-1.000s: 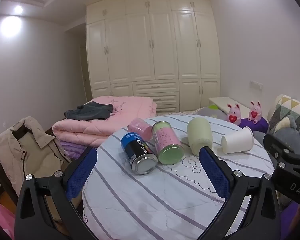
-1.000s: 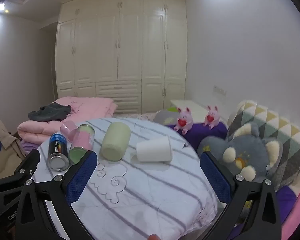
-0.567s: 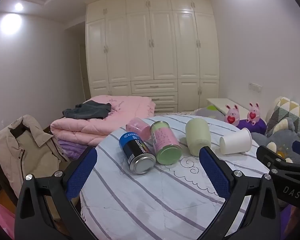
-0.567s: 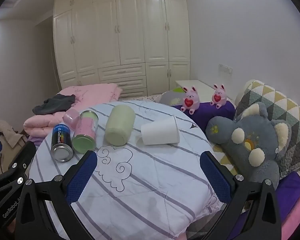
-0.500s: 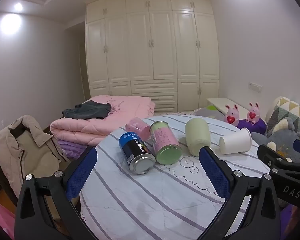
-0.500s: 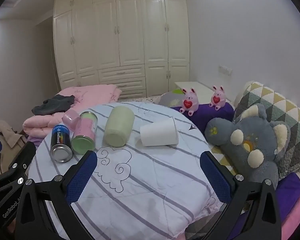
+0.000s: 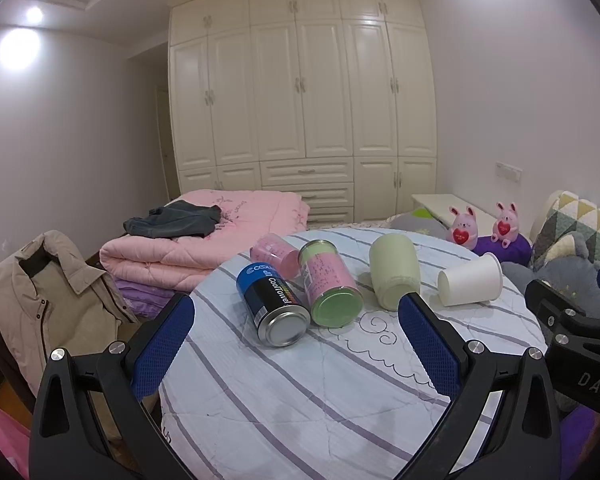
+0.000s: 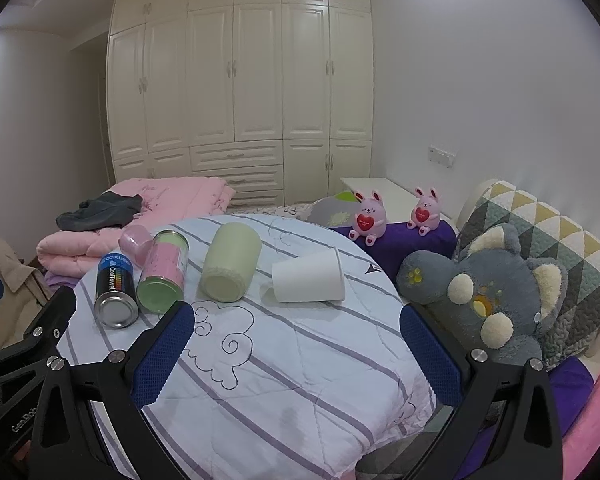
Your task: Flip cup upright
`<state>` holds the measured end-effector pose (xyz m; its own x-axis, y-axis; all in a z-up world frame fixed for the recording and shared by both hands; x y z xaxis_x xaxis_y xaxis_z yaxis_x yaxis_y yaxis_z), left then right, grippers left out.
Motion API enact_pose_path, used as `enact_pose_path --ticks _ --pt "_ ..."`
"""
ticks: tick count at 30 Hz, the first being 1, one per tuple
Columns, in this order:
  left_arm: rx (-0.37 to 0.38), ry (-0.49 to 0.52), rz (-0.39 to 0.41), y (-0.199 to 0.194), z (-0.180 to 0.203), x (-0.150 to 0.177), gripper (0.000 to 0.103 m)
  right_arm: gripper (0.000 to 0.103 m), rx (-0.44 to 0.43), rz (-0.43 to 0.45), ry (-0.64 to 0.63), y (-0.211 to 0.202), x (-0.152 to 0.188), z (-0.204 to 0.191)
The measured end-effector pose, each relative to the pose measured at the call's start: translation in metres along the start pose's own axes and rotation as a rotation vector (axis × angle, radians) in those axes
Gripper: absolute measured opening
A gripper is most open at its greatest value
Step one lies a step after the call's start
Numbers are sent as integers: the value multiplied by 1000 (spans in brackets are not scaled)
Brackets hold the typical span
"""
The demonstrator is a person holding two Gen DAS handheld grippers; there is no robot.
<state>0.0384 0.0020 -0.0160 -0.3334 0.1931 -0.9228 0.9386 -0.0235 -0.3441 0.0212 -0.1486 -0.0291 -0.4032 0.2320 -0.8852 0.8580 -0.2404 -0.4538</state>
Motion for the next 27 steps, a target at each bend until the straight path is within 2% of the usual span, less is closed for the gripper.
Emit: enact_pose_path --ticks 14,27 --pt "6 5 -1 -1 1 1 103 103 3 15 -6 -6 -1 -1" --pt "10 28 -29 7 6 0 103 103 7 -34 8 6 -2 2"
Point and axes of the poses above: each gripper's, at about its wrist camera, not at the fingertips, and y roughly the way its jaws point, z to its right, x to its underside, the point moved 4 cm from there along y, roughly the way its jaws point, and after that the axes turned 7 degrees about y, right-handed, at the moved point
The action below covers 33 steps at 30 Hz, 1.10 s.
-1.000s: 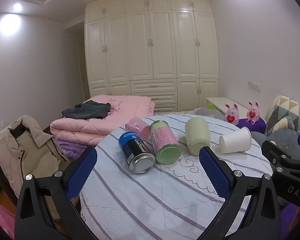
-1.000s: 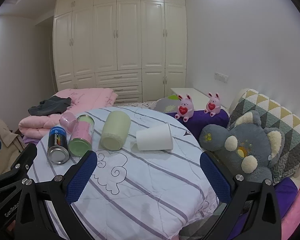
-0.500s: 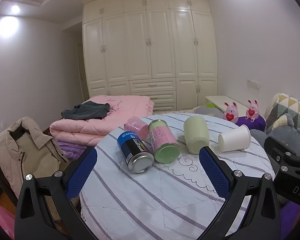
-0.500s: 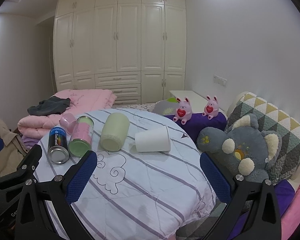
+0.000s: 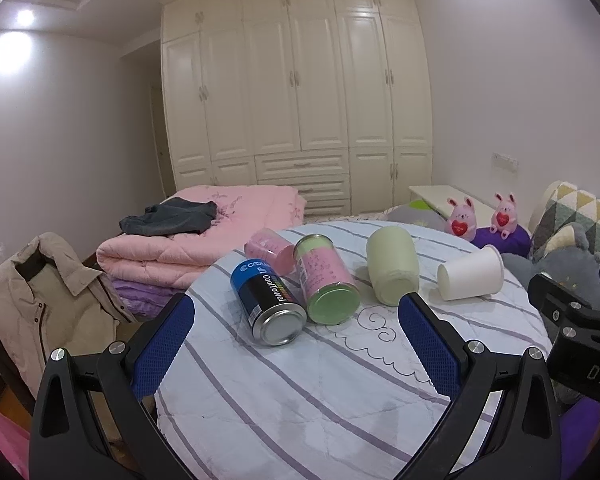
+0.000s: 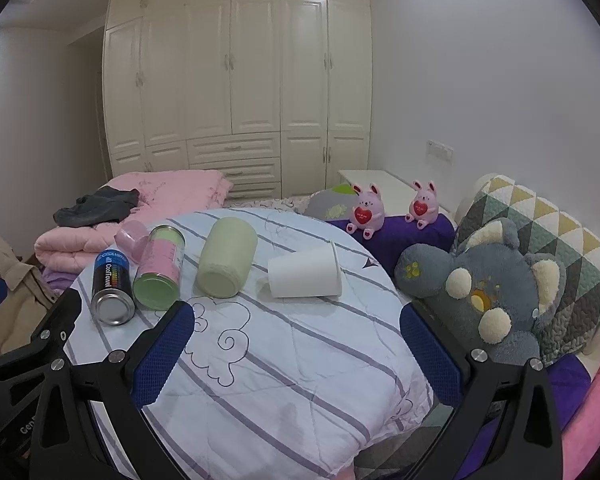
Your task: Flip cup upright
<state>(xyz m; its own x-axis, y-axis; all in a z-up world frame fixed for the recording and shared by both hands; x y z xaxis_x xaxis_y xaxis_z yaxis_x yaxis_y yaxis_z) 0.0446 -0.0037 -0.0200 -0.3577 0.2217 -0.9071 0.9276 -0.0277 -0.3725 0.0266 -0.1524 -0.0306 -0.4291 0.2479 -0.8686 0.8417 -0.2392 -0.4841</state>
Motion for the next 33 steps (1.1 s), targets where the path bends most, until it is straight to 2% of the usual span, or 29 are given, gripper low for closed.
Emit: enact_pose_path --ticks 14,25,33 --pt "-10 18 -89 34 -7 -2 103 103 5 -129 6 42 0 -7" --pt "19 -24 -176 73 -26 -16 103 103 -17 -198 -28 77 -12 -29" --pt "45 4 -256 114 -24 -28 103 103 14 -300 55 118 -21 -10"
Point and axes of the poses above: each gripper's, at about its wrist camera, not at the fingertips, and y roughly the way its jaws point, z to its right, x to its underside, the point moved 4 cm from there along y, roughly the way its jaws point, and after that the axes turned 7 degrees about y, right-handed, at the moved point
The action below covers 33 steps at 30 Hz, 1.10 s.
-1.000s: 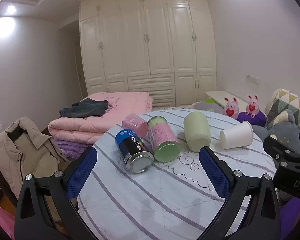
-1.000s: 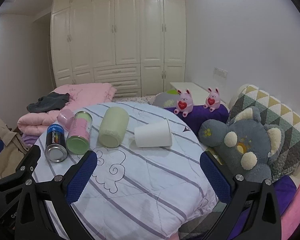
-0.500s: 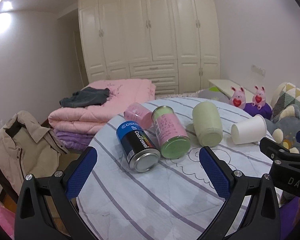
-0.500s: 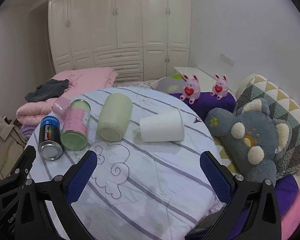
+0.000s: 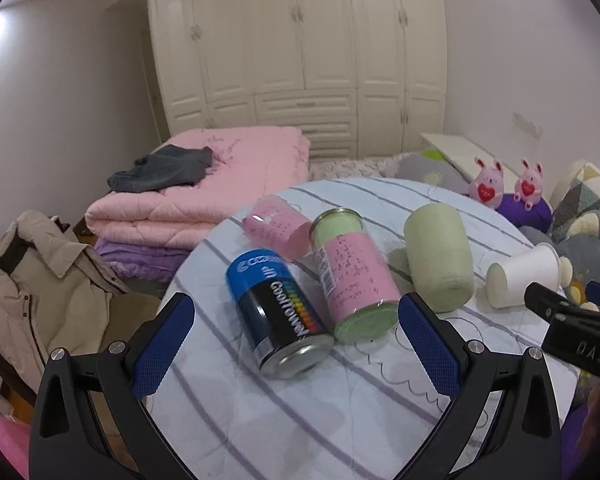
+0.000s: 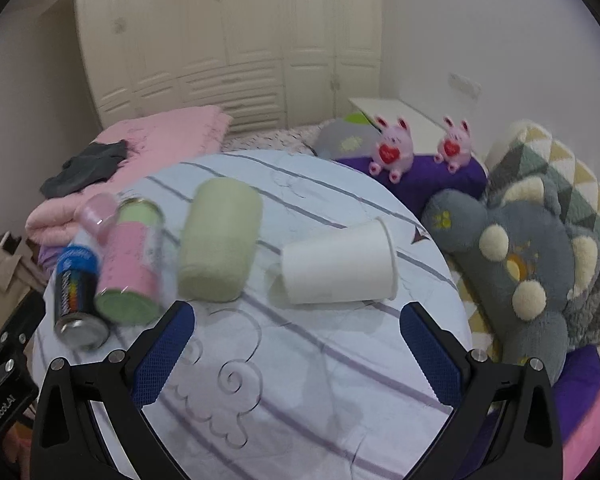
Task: Flip cup upright
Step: 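Move the right gripper to the white paper cup and close on it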
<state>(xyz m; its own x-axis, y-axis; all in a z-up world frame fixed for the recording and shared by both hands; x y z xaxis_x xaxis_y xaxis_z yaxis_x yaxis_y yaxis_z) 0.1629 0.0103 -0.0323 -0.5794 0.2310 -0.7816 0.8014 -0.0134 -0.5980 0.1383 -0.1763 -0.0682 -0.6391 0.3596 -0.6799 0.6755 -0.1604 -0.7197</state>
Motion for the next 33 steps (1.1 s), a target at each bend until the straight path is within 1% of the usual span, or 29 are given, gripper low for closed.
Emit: enact_pose_path --ticks 4,6,8,12,17,21,23,26,28,30,31,32,33 --pt "37 46 -29 18 11 -15 103 103 -2 -64 88 17 -8 14" --pt "50 73 -34 24 15 -21 103 103 -30 -105 179 26 -11 26" --pt "72 101 -36 28 21 -28 103 103 -38 -133 258 32 -14 35" --pt "119 149 -27 35 29 -41 103 103 -50 -166 363 43 -17 43" --pt "172 202 -28 50 36 -55 103 103 -109 -213 552 67 -17 46" --pt "211 233 -37 64 37 -64 103 103 -67 -220 632 85 -18 43" --pt "222 245 -48 73 38 -68 103 103 -67 -234 674 94 -19 41" --pt "235 255 -74 88 41 -72 103 103 -25 -252 679 106 -22 39" --pt "235 256 -104 99 43 -74 103 100 1 -268 661 115 -24 37" --pt "238 256 -130 109 44 -76 103 91 19 -291 627 122 -26 33" --pt "237 256 -142 114 45 -76 103 87 39 -298 602 124 -28 32" --pt "233 256 -152 118 46 -76 103 82 60 -297 569 126 -29 31" --pt "227 255 -161 121 45 -76 103 80 73 -301 537 128 -30 30"
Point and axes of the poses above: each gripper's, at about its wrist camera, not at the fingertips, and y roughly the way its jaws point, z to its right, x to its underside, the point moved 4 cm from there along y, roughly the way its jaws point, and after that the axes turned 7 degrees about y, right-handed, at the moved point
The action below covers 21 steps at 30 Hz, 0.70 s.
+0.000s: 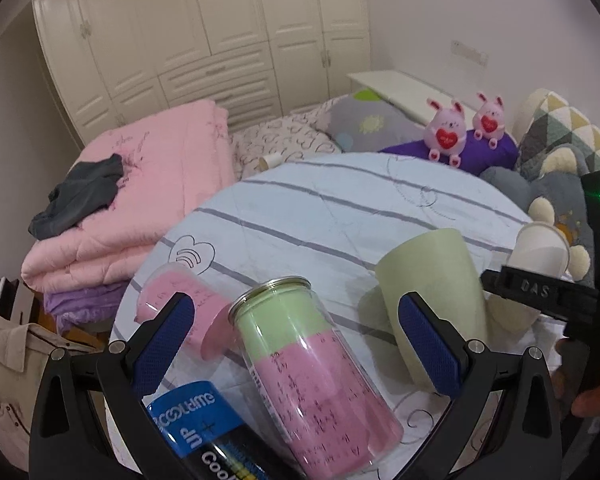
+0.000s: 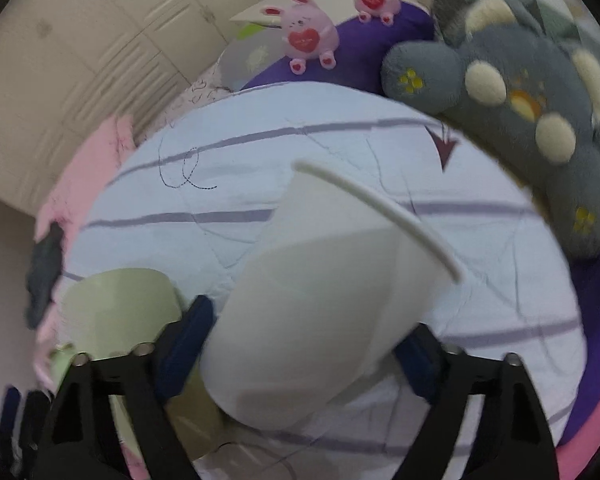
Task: Flip cup upright
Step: 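Move the right gripper to the white paper cup and close on it, then lift the white paper cup with the right gripper and rotate it upright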
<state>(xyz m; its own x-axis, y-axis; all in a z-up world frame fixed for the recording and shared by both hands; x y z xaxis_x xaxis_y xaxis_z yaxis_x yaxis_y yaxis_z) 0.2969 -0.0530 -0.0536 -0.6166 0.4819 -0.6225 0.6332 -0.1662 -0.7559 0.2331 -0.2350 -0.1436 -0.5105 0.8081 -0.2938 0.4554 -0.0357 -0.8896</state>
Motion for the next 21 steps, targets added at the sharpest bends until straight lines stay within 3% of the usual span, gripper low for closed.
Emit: enact_pose_path --ticks 11,21 --pt "-11 6 5 -4 2 0 103 65 23 16 -107 -1 -2 -7" --pt "-27 -20 6 -19 -2 5 103 64 45 30 -239 -9 7 -12"
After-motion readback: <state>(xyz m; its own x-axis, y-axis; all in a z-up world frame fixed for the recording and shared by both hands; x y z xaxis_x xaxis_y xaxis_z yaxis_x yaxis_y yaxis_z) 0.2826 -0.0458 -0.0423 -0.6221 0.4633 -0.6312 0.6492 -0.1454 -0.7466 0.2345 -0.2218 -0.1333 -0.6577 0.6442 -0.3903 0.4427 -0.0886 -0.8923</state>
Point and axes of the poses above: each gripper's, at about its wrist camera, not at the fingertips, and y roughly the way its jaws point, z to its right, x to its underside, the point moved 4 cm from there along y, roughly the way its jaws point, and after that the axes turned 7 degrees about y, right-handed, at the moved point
